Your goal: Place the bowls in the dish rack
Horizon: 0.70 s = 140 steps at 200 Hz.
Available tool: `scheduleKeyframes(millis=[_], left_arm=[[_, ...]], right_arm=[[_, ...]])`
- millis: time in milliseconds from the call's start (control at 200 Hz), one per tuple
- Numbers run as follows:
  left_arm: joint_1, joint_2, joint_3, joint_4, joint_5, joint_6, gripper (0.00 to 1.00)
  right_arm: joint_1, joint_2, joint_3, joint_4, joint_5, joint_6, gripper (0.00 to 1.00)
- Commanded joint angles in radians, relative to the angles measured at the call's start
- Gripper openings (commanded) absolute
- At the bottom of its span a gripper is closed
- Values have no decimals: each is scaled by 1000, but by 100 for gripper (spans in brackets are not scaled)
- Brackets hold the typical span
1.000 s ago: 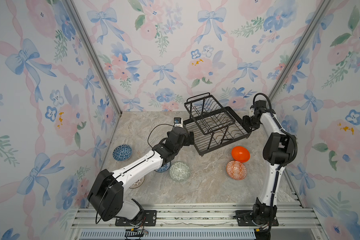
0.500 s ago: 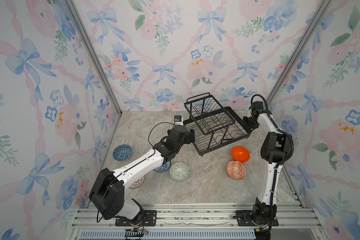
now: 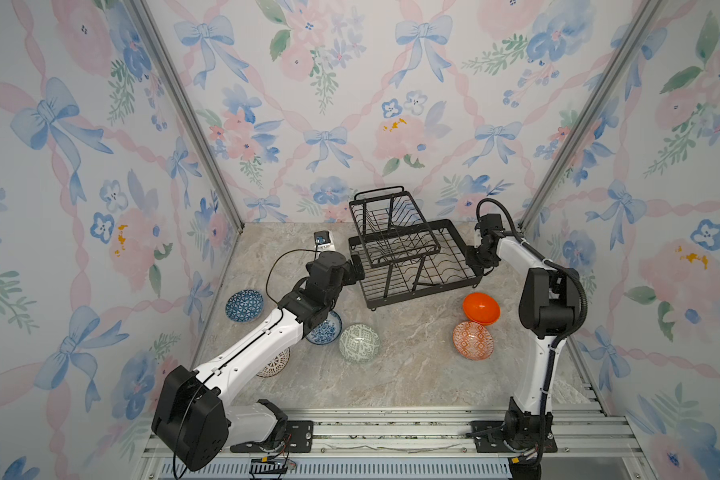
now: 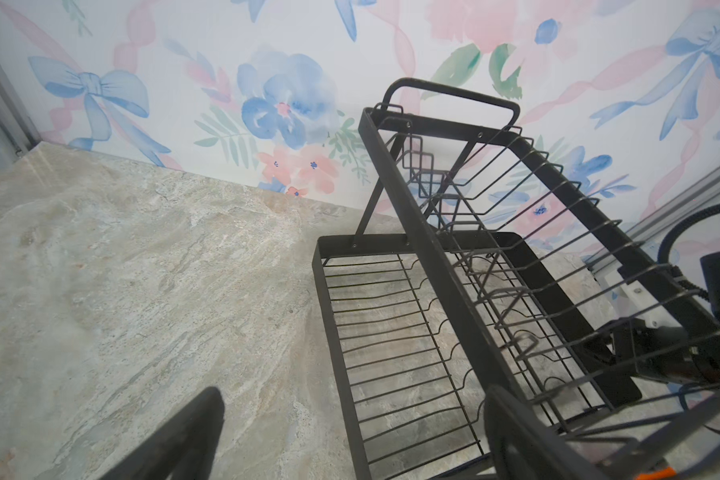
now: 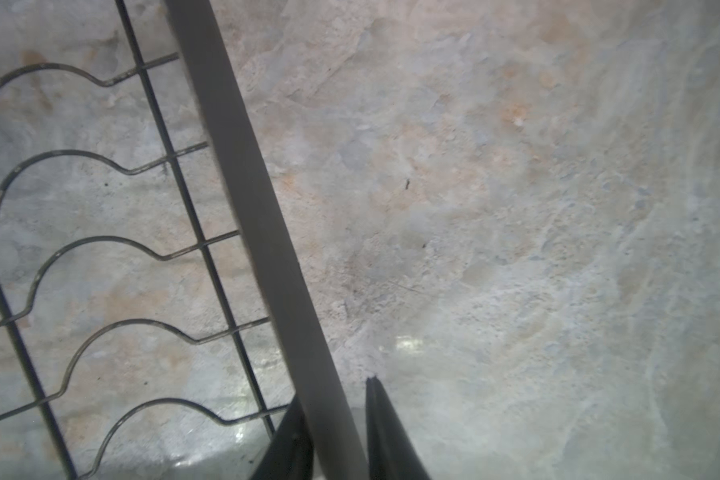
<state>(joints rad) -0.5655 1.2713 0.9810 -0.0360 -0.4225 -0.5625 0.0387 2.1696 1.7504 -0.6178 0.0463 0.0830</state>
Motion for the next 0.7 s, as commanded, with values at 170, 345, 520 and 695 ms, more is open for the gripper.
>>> scheduleKeyframes(millis=[170, 345, 520, 695], left_arm=[[64, -93, -91, -72, 16, -126, 98], [105, -149, -138, -144, 37, -191, 98], [180, -218, -190, -170, 120, -225, 98], [215, -273, -234, -170, 154, -224, 98]], right_arm=[[127, -43, -47, -74, -1, 163, 19], [177, -49, -47, -82, -16, 250, 13], [243, -52, -42, -77, -30, 319, 8], [309, -15, 13, -98, -31, 391, 2]])
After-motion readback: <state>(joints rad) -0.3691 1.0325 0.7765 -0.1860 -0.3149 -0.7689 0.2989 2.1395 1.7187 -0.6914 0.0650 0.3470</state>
